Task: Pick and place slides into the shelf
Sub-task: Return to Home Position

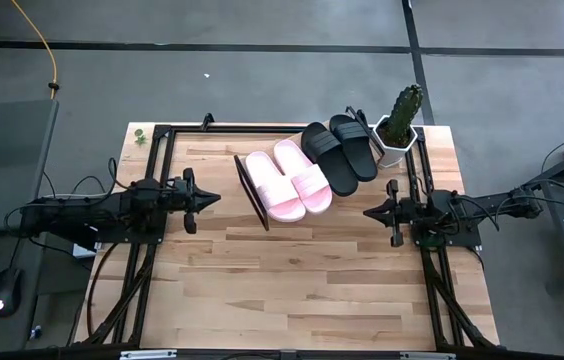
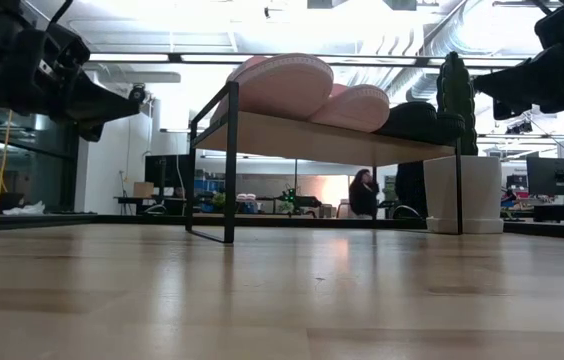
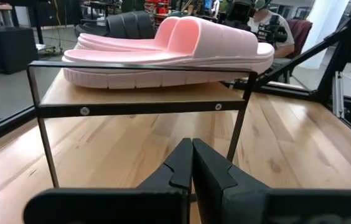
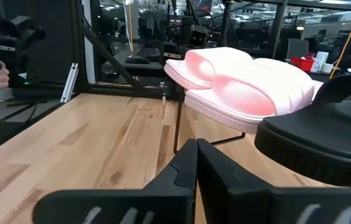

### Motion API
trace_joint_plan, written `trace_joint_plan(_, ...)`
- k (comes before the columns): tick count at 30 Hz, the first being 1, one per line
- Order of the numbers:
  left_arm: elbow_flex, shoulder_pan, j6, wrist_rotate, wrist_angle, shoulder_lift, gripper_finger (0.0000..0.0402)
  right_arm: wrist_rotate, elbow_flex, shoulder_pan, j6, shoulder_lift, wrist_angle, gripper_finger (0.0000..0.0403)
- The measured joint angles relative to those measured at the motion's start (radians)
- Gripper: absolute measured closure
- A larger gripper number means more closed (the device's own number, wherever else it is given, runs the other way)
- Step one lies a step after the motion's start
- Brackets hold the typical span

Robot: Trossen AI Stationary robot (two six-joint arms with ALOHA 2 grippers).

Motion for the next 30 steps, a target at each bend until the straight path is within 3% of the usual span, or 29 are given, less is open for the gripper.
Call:
trace_joint_plan(13,0.0,0.0,0.009,-0.016,-0.037,0.0,0.0401,-0.047,0.0,0.0,-0.042,0.0,-0.008,0.0403)
trace_joint_plan(21,0.0,0.0,0.009,0.047,-0.038,0.0,0.0401,-0.045,0.0,0.0,-0.019,0.0,0.01,0.0402)
trace_joint_plan(30,0.0,0.0,0.009,-0.015,-0.046,0.001,0.0401,-0.044,0.0,0.0,-0.047,0.0,0.002,0.0402)
